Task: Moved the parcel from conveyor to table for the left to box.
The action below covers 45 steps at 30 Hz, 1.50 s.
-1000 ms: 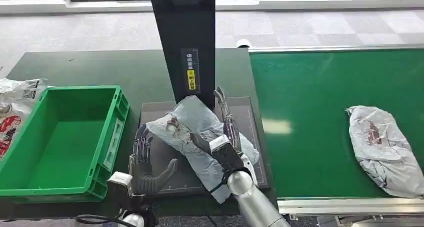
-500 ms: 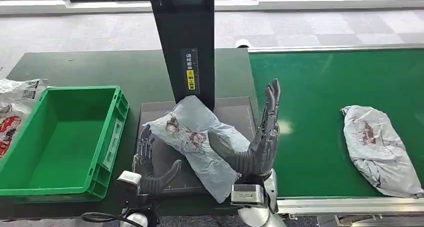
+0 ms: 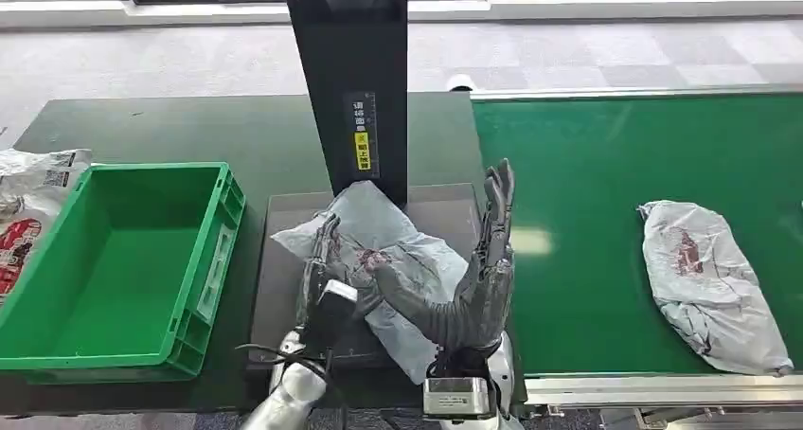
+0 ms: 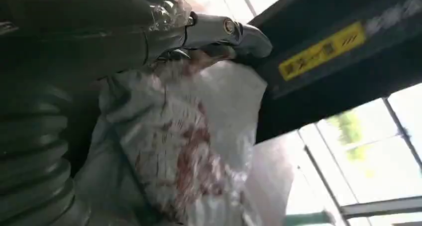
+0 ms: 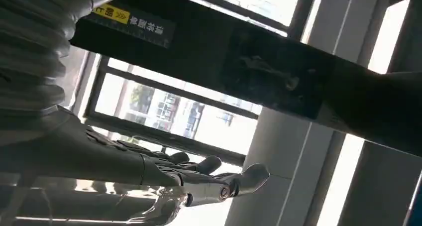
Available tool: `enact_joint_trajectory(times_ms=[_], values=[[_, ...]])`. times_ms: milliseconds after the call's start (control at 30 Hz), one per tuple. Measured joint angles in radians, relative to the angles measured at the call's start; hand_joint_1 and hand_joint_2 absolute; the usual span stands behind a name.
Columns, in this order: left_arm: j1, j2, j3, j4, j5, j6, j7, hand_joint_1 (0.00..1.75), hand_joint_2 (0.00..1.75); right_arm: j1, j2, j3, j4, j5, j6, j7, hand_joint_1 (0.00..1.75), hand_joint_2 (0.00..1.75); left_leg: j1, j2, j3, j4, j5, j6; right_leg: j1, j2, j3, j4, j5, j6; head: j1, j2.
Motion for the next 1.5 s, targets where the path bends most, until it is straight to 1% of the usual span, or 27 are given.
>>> enact_joint_trajectory(times_ms=[67, 100, 233, 333, 433, 467, 567, 600, 700, 833, 1033, 1267, 1333, 1433, 1467, 1500], values=[[-0.057, -0.01, -0.069, 0.097, -0.104, 0.003, 0.171, 0.0, 1.75, -0.003, 0.0, 0.004, 0.005, -0.013, 0.0, 0.0, 0.0, 1.75, 0.0, 0.0, -0.001, 0.0, 0.0, 0.0, 0.0, -0.001, 0.0, 0.0, 0.0, 0.0, 0.0, 0.0], [-0.075, -0.011, -0.098, 0.128, -0.129, 0.003, 0.211, 0.0, 1.75, -0.003, 0.0, 0.005, 0.007, -0.013, 0.0, 0.0, 0.0, 1.75, 0.0, 0.0, -0.001, 0.0, 0.0, 0.0, 0.0, 0.0, 0.0, 0.0, 0.0, 0.0, 0.0, 0.0], [-0.125, -0.018, -0.17, 0.216, -0.162, 0.008, 0.259, 0.0, 1.75, -0.003, -0.001, 0.006, 0.014, -0.015, 0.0, 0.0, 0.0, 1.75, 0.0, -0.001, -0.001, 0.0, 0.0, 0.0, 0.0, -0.001, 0.0, 0.0, 0.0, 0.0, 0.0, 0.0], [-0.155, -0.02, -0.219, 0.264, -0.234, -0.018, 0.363, 0.0, 1.75, -0.003, -0.002, 0.006, 0.018, -0.017, 0.0, 0.0, 0.0, 1.75, 0.0, -0.001, 0.0, 0.0, 0.0, 0.0, 0.0, -0.001, 0.001, 0.0, 0.0, 0.0, 0.0, 0.0], [-0.184, -0.021, -0.272, 0.307, -0.291, -0.056, 0.436, 0.0, 1.75, -0.001, -0.005, 0.006, 0.023, -0.032, 0.0, 0.0, 0.0, 1.75, 0.0, -0.002, 0.002, 0.0, 0.0, 0.0, 0.0, -0.002, 0.004, 0.0, -0.001, 0.0, 0.0, 0.0], [-0.194, -0.022, -0.287, 0.32, -0.309, -0.075, 0.456, 0.24, 1.75, -0.001, -0.007, 0.006, 0.023, -0.036, 0.0, 0.0, 0.0, 1.75, 0.0, -0.003, 0.003, 0.0, 0.0, 0.001, 0.0, -0.004, 0.006, 0.0, -0.001, 0.0, 0.0, 0.0], [-0.222, -0.025, -0.328, 0.35, -0.391, -0.144, 0.543, 0.24, 1.75, -0.002, -0.012, 0.006, 0.027, -0.055, 0.0, 0.0, 0.0, 1.75, 0.0, -0.007, 0.004, 0.0, -0.001, 0.002, 0.0, -0.007, 0.013, -0.001, -0.004, 0.002, 0.0, 0.0], [-0.232, -0.025, -0.342, 0.357, -0.422, -0.165, 0.573, 1.75, 1.75, -0.003, -0.013, 0.006, 0.029, -0.057, 0.0, 0.0, 0.0, 1.75, 0.0, -0.008, 0.002, -0.001, -0.003, 0.004, -0.001, -0.008, 0.016, -0.001, -0.007, 0.002, 0.0, 0.0], [-0.242, -0.026, -0.374, 0.369, -0.455, -0.178, 0.606, 1.75, 1.75, -0.008, -0.016, 0.006, 0.034, -0.059, 0.0, 0.0, 0.0, 1.75, -0.001, -0.008, 0.01, 0.0, -0.006, 0.005, -0.001, -0.009, 0.025, -0.001, -0.01, 0.003, 0.0, 0.0], [-0.247, -0.026, -0.395, 0.376, -0.478, -0.171, 0.62, 1.75, 1.75, -0.015, -0.017, 0.006, 0.043, -0.063, 0.0, 0.0, 0.0, 1.75, -0.001, -0.007, 0.013, 0.0, -0.006, 0.005, -0.001, -0.009, 0.028, -0.001, -0.01, 0.003, 0.0, 0.0], [-0.247, -0.023, -0.395, 0.378, -0.51, -0.105, 0.628, 1.75, 1.75, -0.017, -0.017, 0.006, 0.059, -0.059, 0.003, 0.0, 0.0, 1.75, -0.001, -0.007, 0.015, 0.0, -0.006, 0.005, -0.001, -0.008, 0.029, -0.001, -0.009, 0.002, 0.0, 0.0], [-0.247, -0.017, -0.395, 0.378, -0.518, -0.087, 0.628, 1.75, 1.75, -0.017, -0.017, 0.005, 0.073, -0.055, 0.008, 0.0, 0.0, 1.75, -0.001, -0.007, 0.015, -0.001, -0.007, 0.004, -0.001, -0.008, 0.028, -0.001, -0.01, 0.001, 0.0, 0.0], [-0.246, -0.016, -0.39, 0.378, -0.526, -0.054, 0.625, 1.75, 1.75, -0.017, -0.017, 0.005, 0.076, -0.051, 0.019, 0.0, 0.0, 1.75, -0.001, -0.007, 0.014, -0.001, -0.007, 0.003, -0.001, -0.007, 0.027, -0.001, -0.01, 0.001, 0.0, 0.0], [-0.222, -0.013, -0.346, 0.355, -0.599, 0.029, 0.584, 1.75, 1.75, -0.017, -0.017, 0.003, 0.082, -0.036, 0.031, 0.0, 0.0, 1.75, -0.001, -0.006, 0.016, -0.001, -0.008, 0.003, -0.001, -0.006, 0.026, -0.001, -0.01, 0.001, 0.0, 0.0], [-0.185, -0.012, -0.307, 0.289, -0.666, 0.044, 0.532, 1.75, 1.75, -0.016, -0.017, 0.002, 0.084, -0.032, 0.031, 0.0, 0.0, 1.75, -0.001, -0.005, 0.021, -0.001, -0.008, 0.003, -0.001, -0.004, 0.024, -0.001, -0.01, 0.001, 0.0, 0.0], [-0.14, -0.005, -0.234, 0.198, -0.73, 0.051, 0.448, 1.75, 1.75, -0.015, -0.017, 0.002, 0.085, -0.031, 0.029, 0.0, 0.0, 1.75, -0.001, -0.004, 0.018, 0.0, -0.007, 0.003, -0.001, -0.004, 0.021, -0.001, -0.008, 0.001, 0.0, 0.0]])
